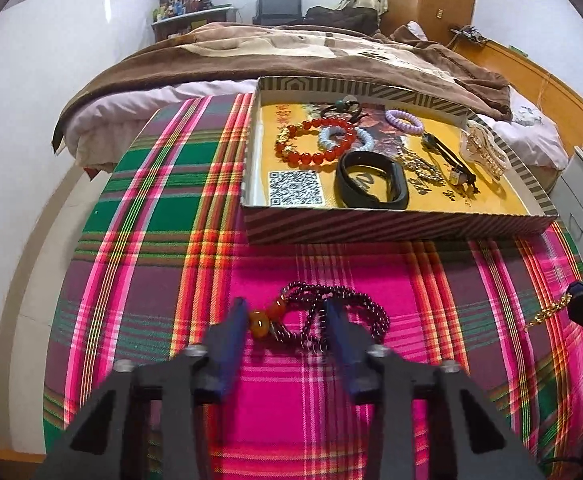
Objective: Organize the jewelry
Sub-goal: 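Grasp the dark bead necklace with orange beads with the left gripper while the right grasps the gold chain, then carry the bead necklace and gold chain over the yellow tray with both grippers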
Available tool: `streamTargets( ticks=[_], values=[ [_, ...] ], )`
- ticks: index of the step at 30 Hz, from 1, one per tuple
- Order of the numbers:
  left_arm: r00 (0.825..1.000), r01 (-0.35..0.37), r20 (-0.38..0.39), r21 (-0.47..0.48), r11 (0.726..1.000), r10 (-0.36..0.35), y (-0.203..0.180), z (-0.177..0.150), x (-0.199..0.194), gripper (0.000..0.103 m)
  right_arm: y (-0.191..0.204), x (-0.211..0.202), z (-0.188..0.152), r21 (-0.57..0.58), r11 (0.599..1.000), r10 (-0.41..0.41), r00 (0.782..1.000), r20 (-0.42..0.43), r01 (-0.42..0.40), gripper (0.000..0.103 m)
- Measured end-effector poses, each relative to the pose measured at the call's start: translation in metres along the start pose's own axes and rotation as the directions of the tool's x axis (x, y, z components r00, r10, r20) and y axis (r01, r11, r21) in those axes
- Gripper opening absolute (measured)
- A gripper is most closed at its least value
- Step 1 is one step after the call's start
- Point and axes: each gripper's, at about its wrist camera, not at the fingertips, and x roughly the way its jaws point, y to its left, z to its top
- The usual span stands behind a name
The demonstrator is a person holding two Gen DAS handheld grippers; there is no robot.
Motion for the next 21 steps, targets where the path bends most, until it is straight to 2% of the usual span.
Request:
streamTargets(
  ticks=[1,4,11,21],
  values=[
    [1.0,0.007,-0.002,-0.002,1.0,-0.007,0.0,0.0,-0.001,0.017,0.0,-0.001,0.0,0.0,1.0,0.0,1.0,0.002,0.0,0.012],
    [1.0,0.024,-0.008,0.0,1.0,-0.024,-0.002,0.0,-0.002,0.012,0.0,-0.003,0.002,0.0,1.0,-0.003,1.0,0.009,0.003,0.012],
    [0.999,0.045,0.009,0.005,0.999,-0.045,-0.007,-0.001,-0.013,0.012,-0.002,-0.01,0.005,0.003,1.0,-0.009,1.0,0.028,0.009,0.012],
    [0.991,0.099,0.086,0.017,0.995,-0.1,-0.013,0.01,-0.049,0.012,-0.004,-0.024,0.01,0.005,1.0,-0.026,0.998,0.06,0.026,0.012]
  ],
)
